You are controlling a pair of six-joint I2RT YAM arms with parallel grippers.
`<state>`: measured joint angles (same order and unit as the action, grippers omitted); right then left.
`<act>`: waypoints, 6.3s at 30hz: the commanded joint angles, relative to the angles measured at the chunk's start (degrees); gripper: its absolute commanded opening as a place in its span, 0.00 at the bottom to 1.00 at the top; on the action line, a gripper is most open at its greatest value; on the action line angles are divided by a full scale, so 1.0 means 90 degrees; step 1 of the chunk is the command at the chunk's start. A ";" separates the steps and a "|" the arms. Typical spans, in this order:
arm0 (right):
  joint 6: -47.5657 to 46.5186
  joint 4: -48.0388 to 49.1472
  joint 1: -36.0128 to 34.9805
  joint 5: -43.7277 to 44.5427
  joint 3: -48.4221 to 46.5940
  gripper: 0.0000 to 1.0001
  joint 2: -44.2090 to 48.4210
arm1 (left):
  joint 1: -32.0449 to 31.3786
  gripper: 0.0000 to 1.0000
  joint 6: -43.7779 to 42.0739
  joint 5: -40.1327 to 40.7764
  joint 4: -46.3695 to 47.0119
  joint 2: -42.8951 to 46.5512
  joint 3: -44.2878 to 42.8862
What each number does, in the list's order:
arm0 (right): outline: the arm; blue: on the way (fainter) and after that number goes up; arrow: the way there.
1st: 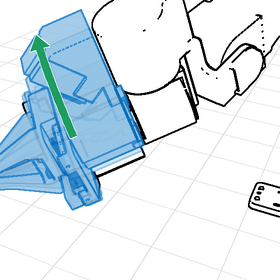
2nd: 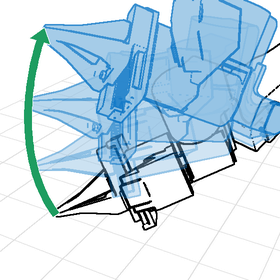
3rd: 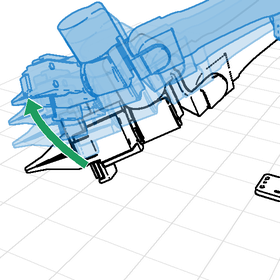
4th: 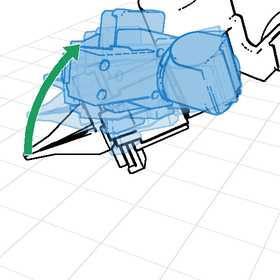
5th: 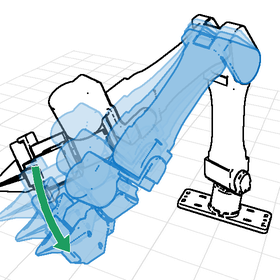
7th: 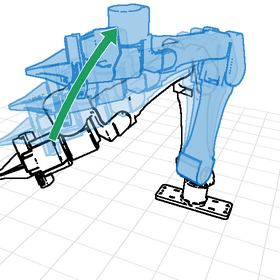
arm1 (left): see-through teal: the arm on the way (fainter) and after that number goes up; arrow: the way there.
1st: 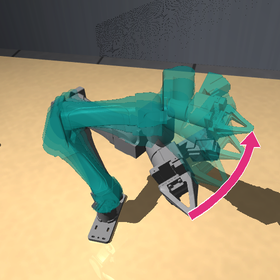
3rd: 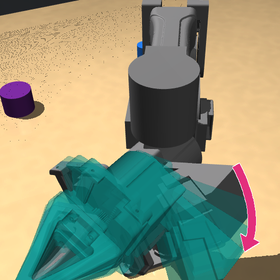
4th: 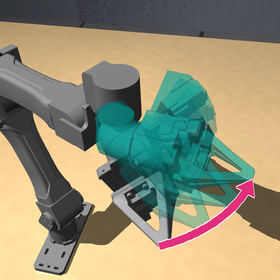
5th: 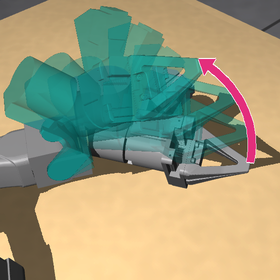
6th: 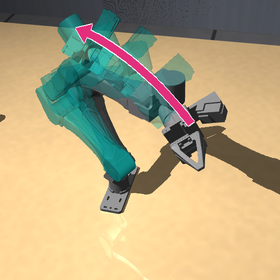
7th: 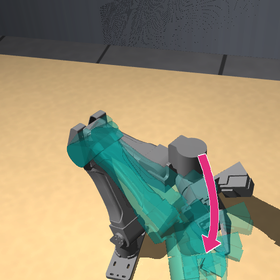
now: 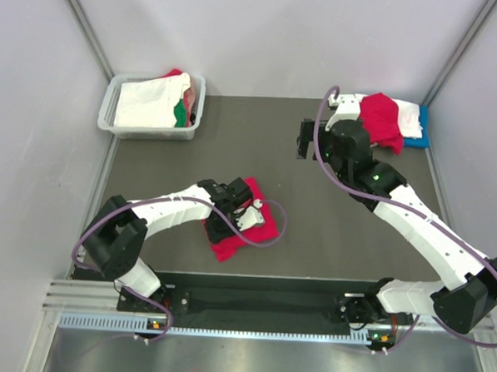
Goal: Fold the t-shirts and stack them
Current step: Flatten the tshirt out
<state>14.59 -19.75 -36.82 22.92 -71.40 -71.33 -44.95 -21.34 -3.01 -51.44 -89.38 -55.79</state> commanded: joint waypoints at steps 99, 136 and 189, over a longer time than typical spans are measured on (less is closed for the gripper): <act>0.0264 -0.0091 0.0048 -0.1121 0.0374 1.00 0.0250 | 0.2104 0.65 0.0174 0.0744 0.1155 -0.2012 -0.2189; 0.0254 0.0026 0.0038 -0.1189 0.0403 1.00 0.0279 | 0.2406 0.00 0.0321 -0.0106 0.0414 -0.1075 -0.2998; 0.0254 0.0221 -0.1593 -0.2224 -0.0192 1.00 -0.3138 | 0.6147 0.99 -0.0304 -0.1775 0.0237 0.0996 -0.1887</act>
<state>17.15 -21.47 -50.61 3.36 -70.15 -97.34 10.13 -24.23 -18.83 -51.11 -83.15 -73.65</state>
